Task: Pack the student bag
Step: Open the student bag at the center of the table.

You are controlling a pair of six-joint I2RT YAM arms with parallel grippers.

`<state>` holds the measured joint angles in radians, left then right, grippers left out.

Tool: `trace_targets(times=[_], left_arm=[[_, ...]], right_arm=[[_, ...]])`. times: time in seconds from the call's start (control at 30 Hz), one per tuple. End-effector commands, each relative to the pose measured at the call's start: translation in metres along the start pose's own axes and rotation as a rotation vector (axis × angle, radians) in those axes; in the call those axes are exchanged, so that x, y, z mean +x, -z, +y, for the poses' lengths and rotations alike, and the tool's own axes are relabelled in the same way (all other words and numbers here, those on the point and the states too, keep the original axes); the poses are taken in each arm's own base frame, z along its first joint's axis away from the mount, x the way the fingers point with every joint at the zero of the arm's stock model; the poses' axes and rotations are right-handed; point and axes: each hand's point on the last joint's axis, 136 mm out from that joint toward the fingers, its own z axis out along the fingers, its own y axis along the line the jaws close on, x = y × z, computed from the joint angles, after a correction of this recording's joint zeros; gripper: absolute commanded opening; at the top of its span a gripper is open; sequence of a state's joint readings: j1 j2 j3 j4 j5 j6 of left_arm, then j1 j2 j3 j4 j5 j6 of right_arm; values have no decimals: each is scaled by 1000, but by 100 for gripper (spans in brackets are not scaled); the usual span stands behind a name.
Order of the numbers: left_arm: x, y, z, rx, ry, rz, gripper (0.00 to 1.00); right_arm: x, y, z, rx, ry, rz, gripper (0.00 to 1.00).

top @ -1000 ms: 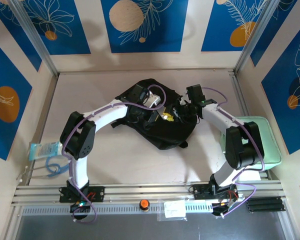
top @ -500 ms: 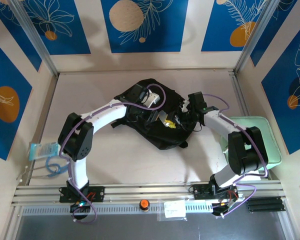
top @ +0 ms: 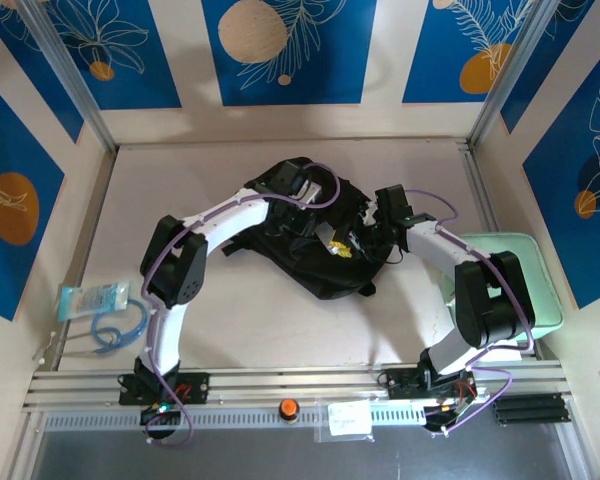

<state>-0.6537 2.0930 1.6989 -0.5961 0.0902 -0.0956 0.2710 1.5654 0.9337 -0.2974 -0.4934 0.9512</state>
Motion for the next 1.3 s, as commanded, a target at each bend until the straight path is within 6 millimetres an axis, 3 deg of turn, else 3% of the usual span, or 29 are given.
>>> trace_targets(times=[0.0,0.13,0.27,0.4,0.5,0.67,1.0,1.27], left_arm=[[12,-7,-2,-19,-26,71,42],[17,-16,-9,27,-39,100,46],[25,-28,5,-43,-54,147,50],[34,-35,30,-180,-48,203,40],[34,-35,33,-203,-38,202,28],[19,-19,30,-193,-21,141,13],[-10,27,0,-51,-4,-20,8],[-12,40,-13,17,-25,-64,8]], right_arm=[[4,-3,-54,170,-164,-15,4],[5,-4,-56,173,-170,-15,4],[4,-2,-58,180,-180,-27,3],[3,1,-61,191,-184,-45,3],[2,2,-62,193,-187,-51,3],[1,0,-60,173,-172,-48,3],[-20,-11,-23,22,-47,-50,3],[-40,-30,11,-118,49,-6,4]])
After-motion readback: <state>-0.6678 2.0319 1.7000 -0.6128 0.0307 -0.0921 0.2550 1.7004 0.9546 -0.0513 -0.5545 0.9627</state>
